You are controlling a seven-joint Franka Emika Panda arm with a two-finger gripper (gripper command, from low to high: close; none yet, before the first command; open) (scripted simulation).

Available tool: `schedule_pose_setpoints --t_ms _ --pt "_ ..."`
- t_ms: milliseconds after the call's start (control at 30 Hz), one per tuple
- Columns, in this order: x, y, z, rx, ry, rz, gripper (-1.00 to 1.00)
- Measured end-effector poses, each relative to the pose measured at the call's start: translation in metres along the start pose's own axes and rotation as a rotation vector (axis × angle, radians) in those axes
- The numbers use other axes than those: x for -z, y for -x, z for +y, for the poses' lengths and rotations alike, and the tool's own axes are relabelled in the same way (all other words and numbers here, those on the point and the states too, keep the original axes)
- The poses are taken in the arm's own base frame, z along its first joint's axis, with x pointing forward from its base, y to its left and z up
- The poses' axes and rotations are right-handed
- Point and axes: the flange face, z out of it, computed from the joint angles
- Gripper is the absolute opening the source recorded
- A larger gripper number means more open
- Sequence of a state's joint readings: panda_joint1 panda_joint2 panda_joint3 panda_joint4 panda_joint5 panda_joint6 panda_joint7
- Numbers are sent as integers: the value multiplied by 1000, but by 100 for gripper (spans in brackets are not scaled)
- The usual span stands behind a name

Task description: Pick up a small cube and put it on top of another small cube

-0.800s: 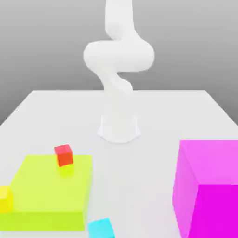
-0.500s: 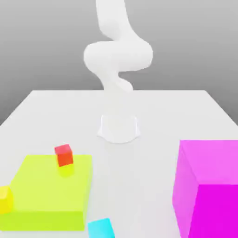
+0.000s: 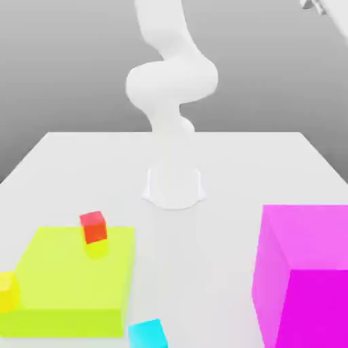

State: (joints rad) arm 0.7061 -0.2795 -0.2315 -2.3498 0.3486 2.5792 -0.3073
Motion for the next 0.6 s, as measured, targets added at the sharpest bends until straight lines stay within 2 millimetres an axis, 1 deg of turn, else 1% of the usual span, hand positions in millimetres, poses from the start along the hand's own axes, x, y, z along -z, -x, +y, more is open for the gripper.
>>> schedule_pose_setpoints --t_ms 100,200,367,433,500,533,600 --pt "-44 16 -19 151 -20 -63 0" --pt "-85 35 -37 304 -39 -124 0" --pt "-147 79 -76 582 -79 -226 0" --pt "-178 116 -84 735 -83 -311 0" --pt "-206 162 -90 909 -92 -414 0" --pt "-216 184 -88 982 -98 -465 0" --pt "-228 224 -83 1097 -109 -558 0"
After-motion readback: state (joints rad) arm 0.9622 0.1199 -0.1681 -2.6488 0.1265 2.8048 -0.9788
